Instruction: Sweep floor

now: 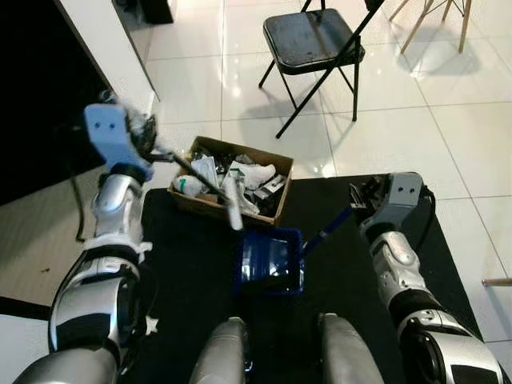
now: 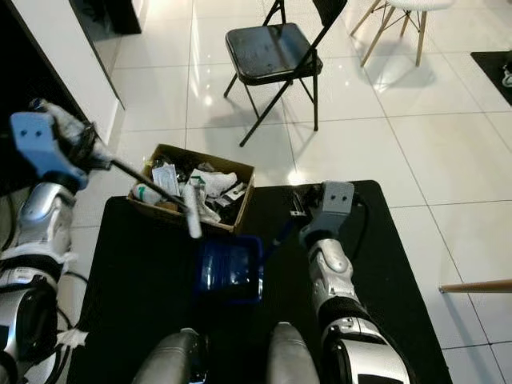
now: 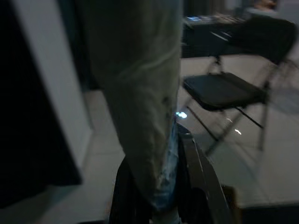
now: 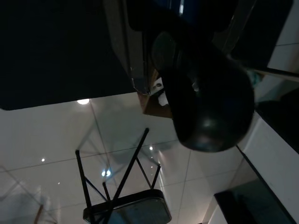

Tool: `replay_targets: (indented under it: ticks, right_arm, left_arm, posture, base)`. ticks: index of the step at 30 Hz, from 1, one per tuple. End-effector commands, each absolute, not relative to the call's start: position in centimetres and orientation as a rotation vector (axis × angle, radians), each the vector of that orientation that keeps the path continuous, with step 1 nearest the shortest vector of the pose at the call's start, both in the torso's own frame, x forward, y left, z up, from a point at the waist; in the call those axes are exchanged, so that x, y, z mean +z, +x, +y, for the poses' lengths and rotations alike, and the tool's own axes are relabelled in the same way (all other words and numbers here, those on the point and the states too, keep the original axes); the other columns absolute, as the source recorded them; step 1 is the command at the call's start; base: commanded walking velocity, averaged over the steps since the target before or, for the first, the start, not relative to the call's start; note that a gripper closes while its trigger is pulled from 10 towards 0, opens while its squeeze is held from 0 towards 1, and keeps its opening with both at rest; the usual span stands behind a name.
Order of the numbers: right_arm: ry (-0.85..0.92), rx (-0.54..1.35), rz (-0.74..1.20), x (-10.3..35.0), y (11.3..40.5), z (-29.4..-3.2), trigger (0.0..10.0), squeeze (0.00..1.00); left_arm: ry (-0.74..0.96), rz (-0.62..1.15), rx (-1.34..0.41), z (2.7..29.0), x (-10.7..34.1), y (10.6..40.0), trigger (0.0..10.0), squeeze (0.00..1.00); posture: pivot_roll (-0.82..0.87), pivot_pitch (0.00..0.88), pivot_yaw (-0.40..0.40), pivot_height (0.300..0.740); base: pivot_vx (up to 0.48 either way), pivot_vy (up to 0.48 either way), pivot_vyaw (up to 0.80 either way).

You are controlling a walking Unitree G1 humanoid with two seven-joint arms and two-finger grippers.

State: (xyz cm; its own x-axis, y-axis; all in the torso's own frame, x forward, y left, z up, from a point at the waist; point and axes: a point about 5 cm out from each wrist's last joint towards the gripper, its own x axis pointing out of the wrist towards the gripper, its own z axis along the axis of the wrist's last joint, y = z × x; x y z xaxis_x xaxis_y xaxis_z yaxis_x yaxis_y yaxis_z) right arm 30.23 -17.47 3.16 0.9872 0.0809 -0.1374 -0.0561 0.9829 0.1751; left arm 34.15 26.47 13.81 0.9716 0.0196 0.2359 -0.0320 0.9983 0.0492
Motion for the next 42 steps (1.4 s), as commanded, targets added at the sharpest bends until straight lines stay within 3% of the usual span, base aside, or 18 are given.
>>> replay_targets:
  ticks: [1,11,16,19,22,26,32,33,42]
  right_arm:
    - [0.169,0.078,0.173,2.3,29.6,-17.3,10.0,0.00]
    - [0.165,0.065,0.176,2.0,29.1,-18.1,10.0,0.00]
    - [0.159,0.062,0.178,2.0,29.0,-18.2,10.0,0.00]
    - [0.158,0.060,0.176,2.0,29.0,-18.3,10.0,0.00]
    - [0.156,0.055,0.171,2.1,29.0,-18.6,10.0,0.00]
    - [0.155,0.055,0.170,2.1,29.0,-18.6,10.0,0.00]
    - [0.155,0.063,0.178,2.1,29.0,-18.5,10.0,0.00]
    - [0.155,0.066,0.183,1.9,29.0,-18.3,10.0,0.00]
    - [0.161,0.070,0.177,1.8,28.6,-18.2,10.0,0.00]
  left_arm:
    - [0.073,-0.355,0.057,28.1,16.2,33.8,10.0,0.00]
    - [-0.005,-0.504,-0.109,28.9,20.2,33.9,10.0,0.00]
    - [0.280,-0.265,-0.285,29.1,18.7,33.8,10.0,0.00]
    - [0.334,-0.249,-0.277,29.8,18.9,33.6,10.0,0.00]
    - [0.307,-0.478,-0.105,31.7,22.9,33.0,10.0,0.00]
    - [0.315,-0.477,-0.167,31.9,23.6,32.8,10.0,0.00]
    - [0.365,-0.251,-0.410,31.4,20.7,32.3,10.0,0.00]
    - [0.393,-0.150,-0.477,30.2,18.1,32.2,10.0,0.00]
    - [0.385,-0.055,-0.446,27.3,12.4,31.5,10.0,0.00]
  posture:
    - [0.02,0.049,0.026,0.740]
    - [0.01,0.059,0.034,0.740]
    - [0.01,0.059,0.034,0.740]
    - [0.01,0.058,0.035,0.740]
    - [0.01,0.053,0.033,0.740]
    - [0.01,0.053,0.031,0.740]
    - [0.02,0.056,0.027,0.740]
    - [0.03,0.057,0.026,0.740]
    - [0.01,0.048,0.035,0.740]
  base:
    - [0.000,0.000,0.00]
    - [0.000,0.000,0.00]
    - [0.000,0.000,0.00]
    - [0.000,0.000,0.00]
    - [0.000,0.000,0.00]
    - [0.000,0.000,0.00]
    - [0.000,0.000,0.00]
    - [0.000,0.000,0.00]
    - [0.000,0.000,0.00]
